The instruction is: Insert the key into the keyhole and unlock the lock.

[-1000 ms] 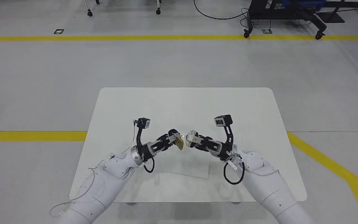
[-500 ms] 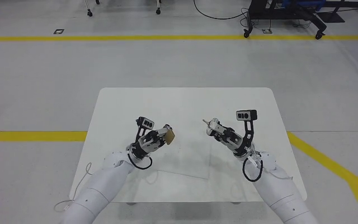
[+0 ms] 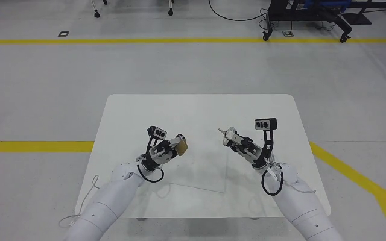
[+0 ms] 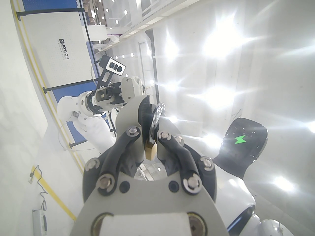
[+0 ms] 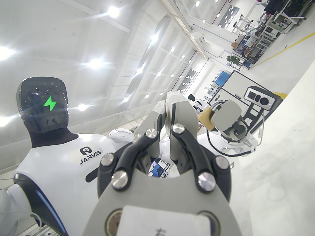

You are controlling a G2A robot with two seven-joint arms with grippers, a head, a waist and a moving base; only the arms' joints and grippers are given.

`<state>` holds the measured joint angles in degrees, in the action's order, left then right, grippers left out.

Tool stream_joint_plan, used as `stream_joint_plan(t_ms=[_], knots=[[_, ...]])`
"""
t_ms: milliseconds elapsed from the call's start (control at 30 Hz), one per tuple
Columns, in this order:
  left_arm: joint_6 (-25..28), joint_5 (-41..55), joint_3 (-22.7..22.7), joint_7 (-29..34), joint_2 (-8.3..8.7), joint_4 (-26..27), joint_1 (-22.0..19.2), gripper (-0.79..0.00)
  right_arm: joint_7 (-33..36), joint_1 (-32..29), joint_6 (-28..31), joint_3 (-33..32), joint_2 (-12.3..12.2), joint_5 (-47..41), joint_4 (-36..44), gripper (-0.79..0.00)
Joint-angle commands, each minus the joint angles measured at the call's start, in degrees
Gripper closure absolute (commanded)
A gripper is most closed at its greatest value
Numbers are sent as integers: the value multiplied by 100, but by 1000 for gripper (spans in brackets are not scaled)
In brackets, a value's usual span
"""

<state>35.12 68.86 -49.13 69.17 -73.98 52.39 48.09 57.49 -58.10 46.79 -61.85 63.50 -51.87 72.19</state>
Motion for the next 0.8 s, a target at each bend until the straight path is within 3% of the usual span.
stream_joint_plan(t_ms=[0,367,433,500,600,767], knots=[[0,0,0,0,0,0,0,0,0,0,0,0,0,0,0,0],[0,0,0,0,0,0,0,0,-43,-19,-61,1,-3,100,10,0],[305,-307,-104,-481,14,-12,-28,0,-113,-90,-305,26,-7,360,197,0],[260,-207,-173,-861,-18,209,13,0,-197,-168,-451,-12,-25,693,326,0],[158,-497,-163,-1515,-77,78,-141,0,-831,-338,-562,-82,-32,1453,551,0],[-12,-1059,77,-2519,-265,-182,-475,0,-2652,-814,-820,-220,-5,3259,1288,0]])
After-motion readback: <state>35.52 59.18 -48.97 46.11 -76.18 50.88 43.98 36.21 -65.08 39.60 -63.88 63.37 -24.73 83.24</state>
